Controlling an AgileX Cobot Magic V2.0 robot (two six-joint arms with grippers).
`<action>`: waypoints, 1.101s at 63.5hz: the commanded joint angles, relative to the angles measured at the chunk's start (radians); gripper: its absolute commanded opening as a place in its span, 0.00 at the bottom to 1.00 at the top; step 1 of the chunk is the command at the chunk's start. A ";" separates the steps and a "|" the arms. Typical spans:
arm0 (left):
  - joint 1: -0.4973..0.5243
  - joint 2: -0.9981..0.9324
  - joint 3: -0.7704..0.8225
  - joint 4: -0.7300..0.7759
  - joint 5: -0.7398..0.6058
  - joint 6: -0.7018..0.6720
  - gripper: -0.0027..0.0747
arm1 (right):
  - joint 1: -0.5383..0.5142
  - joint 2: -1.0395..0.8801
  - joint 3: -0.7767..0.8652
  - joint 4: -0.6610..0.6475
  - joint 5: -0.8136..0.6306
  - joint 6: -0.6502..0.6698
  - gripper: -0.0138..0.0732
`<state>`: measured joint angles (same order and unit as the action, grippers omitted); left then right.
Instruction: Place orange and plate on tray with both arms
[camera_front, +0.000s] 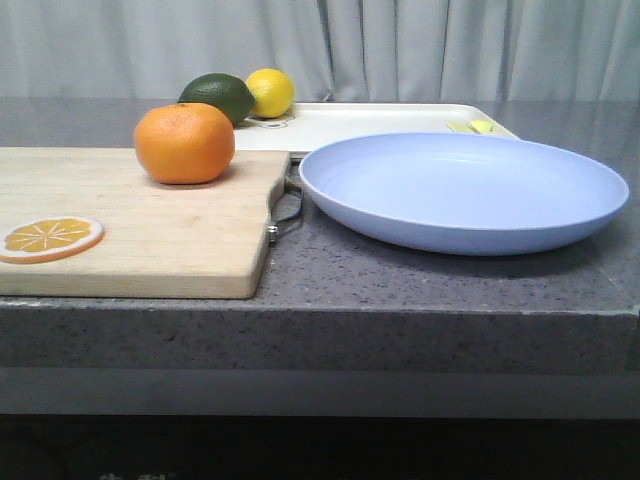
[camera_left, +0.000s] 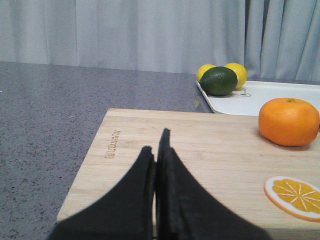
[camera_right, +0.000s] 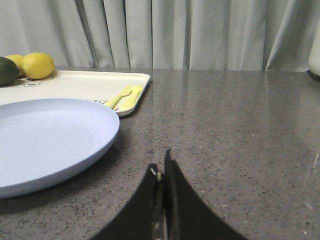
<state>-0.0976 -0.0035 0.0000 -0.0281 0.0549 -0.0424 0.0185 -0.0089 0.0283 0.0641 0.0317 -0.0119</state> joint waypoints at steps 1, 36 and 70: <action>-0.005 -0.021 0.006 -0.009 -0.083 -0.002 0.01 | -0.006 -0.023 -0.006 0.003 -0.088 -0.008 0.08; -0.005 -0.021 0.006 -0.009 -0.083 -0.002 0.01 | -0.006 -0.023 -0.006 0.003 -0.088 -0.008 0.08; -0.005 -0.021 -0.064 -0.025 -0.111 -0.004 0.01 | -0.006 -0.023 -0.086 0.003 -0.032 -0.008 0.08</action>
<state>-0.0976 -0.0035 -0.0087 -0.0341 0.0318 -0.0424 0.0185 -0.0089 0.0144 0.0641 0.0538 -0.0119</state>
